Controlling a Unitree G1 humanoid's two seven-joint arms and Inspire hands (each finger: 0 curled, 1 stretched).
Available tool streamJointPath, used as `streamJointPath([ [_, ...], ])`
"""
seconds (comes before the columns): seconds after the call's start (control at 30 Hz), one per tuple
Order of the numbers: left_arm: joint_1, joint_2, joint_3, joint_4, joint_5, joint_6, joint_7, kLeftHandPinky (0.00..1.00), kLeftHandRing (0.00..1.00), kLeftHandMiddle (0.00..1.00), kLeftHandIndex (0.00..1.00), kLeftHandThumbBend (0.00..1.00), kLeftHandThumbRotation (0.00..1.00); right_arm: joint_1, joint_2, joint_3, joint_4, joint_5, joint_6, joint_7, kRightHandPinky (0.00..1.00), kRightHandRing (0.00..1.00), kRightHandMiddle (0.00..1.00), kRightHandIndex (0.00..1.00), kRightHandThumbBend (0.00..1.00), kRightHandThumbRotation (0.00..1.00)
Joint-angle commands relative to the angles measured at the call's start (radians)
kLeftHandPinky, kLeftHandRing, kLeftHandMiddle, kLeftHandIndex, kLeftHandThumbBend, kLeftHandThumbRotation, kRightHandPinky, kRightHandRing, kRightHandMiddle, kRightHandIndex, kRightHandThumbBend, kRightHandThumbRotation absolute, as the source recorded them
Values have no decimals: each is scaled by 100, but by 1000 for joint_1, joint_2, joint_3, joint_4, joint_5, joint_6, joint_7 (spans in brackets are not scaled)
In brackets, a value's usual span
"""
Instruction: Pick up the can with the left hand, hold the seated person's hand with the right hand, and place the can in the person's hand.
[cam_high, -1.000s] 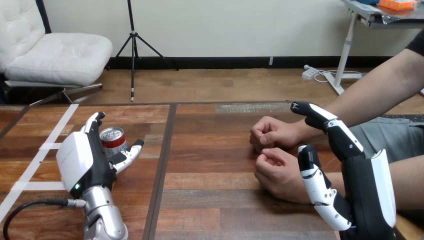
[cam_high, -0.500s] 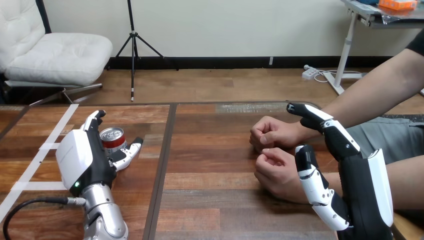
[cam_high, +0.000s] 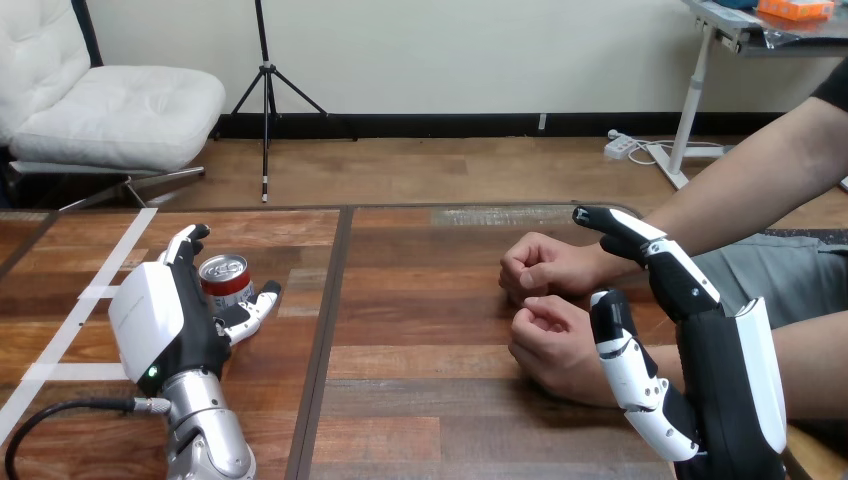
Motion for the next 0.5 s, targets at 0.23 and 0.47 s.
streamJointPath([
  [0.23,-106,14,-3,27,-6,-24,10,66,75,80,80,68,22,-53,-9,-4,-30,2,-11,-2,80,83,80,77,31,71],
  [0.47,-113,16,-4,40,-6,-22,5,66,75,80,79,68,23,-54,-9,-5,-28,6,-17,-4,82,84,80,78,30,70],
])
